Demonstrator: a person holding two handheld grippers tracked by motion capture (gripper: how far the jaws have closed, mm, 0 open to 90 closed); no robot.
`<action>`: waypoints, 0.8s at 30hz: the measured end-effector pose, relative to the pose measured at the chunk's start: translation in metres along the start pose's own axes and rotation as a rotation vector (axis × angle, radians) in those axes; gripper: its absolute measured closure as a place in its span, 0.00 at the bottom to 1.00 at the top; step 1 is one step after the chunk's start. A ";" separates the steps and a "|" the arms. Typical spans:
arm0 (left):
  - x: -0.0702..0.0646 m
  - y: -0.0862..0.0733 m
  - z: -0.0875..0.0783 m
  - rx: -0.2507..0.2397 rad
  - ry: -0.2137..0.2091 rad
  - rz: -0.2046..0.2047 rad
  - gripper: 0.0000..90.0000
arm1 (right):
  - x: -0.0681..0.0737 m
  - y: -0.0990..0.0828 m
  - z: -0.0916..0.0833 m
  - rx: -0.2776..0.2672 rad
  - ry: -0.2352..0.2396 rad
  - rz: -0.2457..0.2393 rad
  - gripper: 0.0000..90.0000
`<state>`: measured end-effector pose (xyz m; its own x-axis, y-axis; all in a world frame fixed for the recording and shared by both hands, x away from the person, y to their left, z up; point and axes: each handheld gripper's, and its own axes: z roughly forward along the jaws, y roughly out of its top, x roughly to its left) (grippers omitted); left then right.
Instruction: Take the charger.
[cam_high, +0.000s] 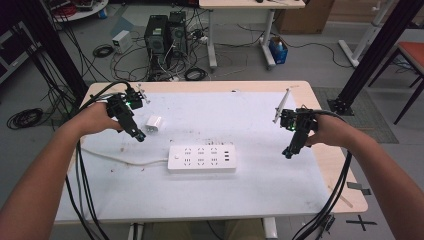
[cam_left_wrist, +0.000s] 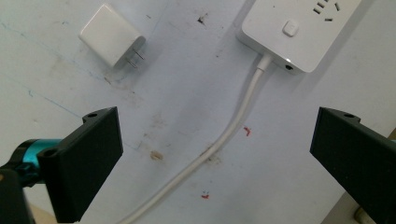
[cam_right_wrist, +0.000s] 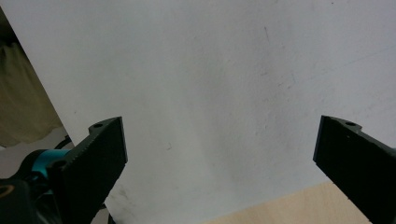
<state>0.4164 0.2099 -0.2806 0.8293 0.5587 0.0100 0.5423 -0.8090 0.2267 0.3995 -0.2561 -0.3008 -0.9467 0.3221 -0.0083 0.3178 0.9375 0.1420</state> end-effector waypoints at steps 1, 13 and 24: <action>0.000 0.000 -0.001 0.002 0.001 -0.004 0.03 | 0.000 0.000 0.000 0.000 0.000 0.001 0.02; 0.009 0.007 0.002 0.002 0.031 -0.159 0.03 | 0.004 0.002 -0.002 -0.005 -0.011 0.004 0.02; 0.031 0.022 0.007 -0.119 0.128 -0.389 0.03 | 0.001 -0.002 -0.003 -0.023 -0.024 0.019 0.02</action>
<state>0.4551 0.2079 -0.2818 0.5388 0.8422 0.0206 0.7858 -0.5113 0.3479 0.3976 -0.2578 -0.2983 -0.9388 0.3432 -0.0294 0.3340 0.9280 0.1652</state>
